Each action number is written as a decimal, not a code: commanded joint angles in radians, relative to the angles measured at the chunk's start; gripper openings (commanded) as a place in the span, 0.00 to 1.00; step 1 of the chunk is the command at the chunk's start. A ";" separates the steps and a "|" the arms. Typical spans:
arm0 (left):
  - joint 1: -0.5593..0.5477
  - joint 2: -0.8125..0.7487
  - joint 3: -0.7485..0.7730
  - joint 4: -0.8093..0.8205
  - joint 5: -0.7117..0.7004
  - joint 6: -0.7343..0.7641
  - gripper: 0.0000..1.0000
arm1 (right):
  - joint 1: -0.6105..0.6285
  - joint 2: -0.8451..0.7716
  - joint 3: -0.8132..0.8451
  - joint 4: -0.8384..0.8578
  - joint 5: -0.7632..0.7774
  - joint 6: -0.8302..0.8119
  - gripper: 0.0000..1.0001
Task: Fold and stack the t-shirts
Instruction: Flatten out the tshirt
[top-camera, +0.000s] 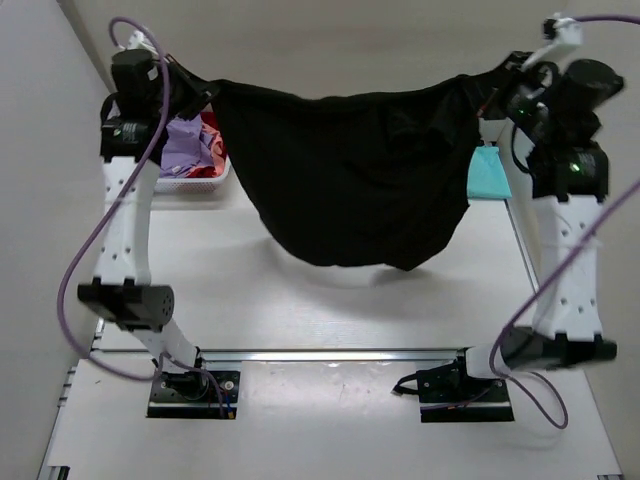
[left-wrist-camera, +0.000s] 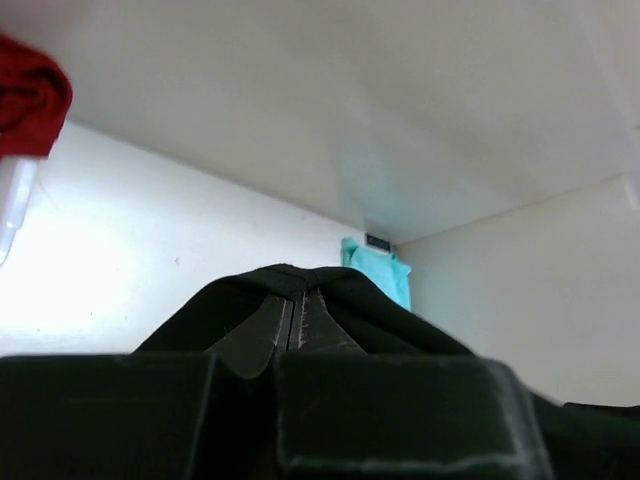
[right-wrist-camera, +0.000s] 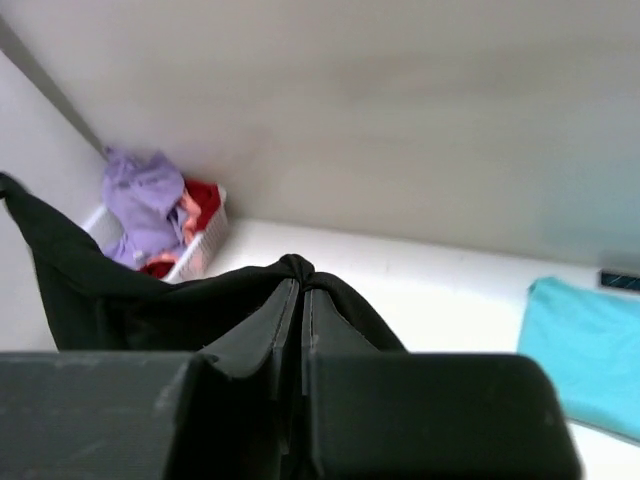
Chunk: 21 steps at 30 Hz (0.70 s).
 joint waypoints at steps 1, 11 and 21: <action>0.020 0.172 0.071 -0.038 0.096 -0.049 0.00 | 0.011 0.140 0.045 -0.039 -0.034 -0.011 0.00; 0.098 0.252 0.271 0.087 0.185 -0.141 0.00 | -0.001 0.364 0.503 -0.096 -0.071 -0.016 0.00; 0.080 -0.019 -0.176 0.131 0.211 -0.079 0.00 | -0.012 0.067 -0.113 -0.004 -0.077 0.017 0.00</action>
